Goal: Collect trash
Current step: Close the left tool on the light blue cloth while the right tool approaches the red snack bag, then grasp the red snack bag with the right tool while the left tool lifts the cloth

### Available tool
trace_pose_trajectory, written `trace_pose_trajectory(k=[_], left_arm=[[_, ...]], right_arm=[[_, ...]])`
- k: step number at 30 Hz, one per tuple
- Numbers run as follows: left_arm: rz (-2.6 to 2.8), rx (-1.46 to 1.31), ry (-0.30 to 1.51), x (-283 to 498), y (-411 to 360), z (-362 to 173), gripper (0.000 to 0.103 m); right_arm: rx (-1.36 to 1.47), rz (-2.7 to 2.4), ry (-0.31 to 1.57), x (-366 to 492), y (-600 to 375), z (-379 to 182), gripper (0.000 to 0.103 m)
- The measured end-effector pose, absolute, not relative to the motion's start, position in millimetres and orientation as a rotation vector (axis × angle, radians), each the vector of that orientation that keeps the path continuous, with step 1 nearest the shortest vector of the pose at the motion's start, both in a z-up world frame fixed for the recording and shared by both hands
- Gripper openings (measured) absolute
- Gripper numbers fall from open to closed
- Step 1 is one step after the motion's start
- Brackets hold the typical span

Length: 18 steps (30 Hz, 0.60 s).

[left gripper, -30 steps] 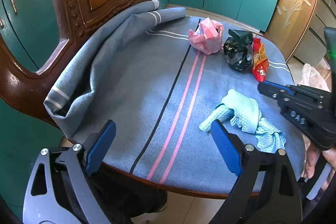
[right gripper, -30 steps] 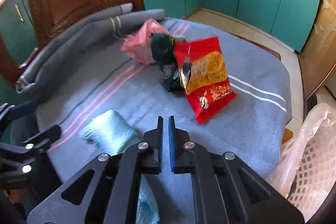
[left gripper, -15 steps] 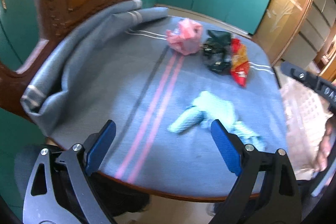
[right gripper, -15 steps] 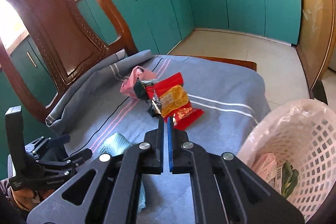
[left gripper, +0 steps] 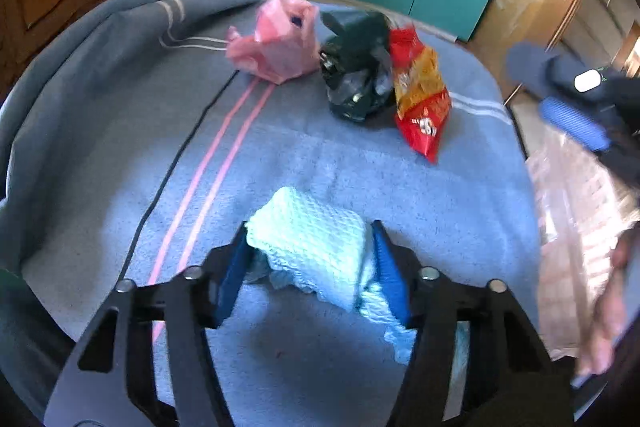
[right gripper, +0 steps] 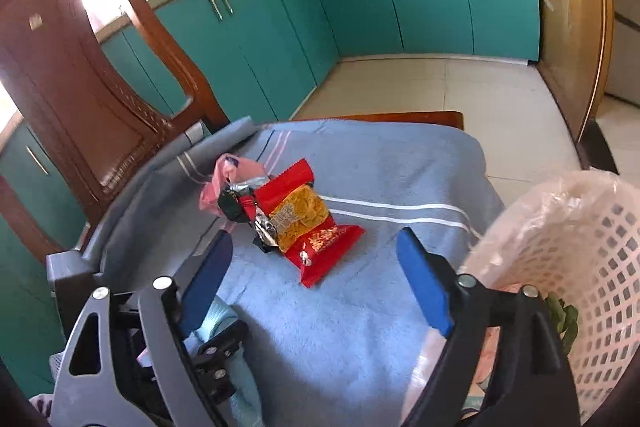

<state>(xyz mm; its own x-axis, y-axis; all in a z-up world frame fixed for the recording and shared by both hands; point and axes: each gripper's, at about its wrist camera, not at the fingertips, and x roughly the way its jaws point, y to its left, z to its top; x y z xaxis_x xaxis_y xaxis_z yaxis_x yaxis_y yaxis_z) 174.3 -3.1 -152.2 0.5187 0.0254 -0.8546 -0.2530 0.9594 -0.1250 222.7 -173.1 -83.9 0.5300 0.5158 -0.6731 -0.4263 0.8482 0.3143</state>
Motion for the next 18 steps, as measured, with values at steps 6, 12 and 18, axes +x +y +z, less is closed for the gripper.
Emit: trace_pose_trajectory(k=[6, 12, 18], left_arm=[[0.227, -0.193, 1.002, 153, 22, -147, 0.044], [0.242, -0.174, 1.003, 135, 38, -145, 0.046], [0.264, -0.194, 0.989, 131, 52, -141, 0.047]], right_arm=[[-0.068, 0.517, 0.848, 236, -120, -110, 0.096], [-0.162, 0.506, 0.933, 268, -92, -146, 0.096], [-0.123, 0.641, 0.991, 253, -96, -146, 0.048]])
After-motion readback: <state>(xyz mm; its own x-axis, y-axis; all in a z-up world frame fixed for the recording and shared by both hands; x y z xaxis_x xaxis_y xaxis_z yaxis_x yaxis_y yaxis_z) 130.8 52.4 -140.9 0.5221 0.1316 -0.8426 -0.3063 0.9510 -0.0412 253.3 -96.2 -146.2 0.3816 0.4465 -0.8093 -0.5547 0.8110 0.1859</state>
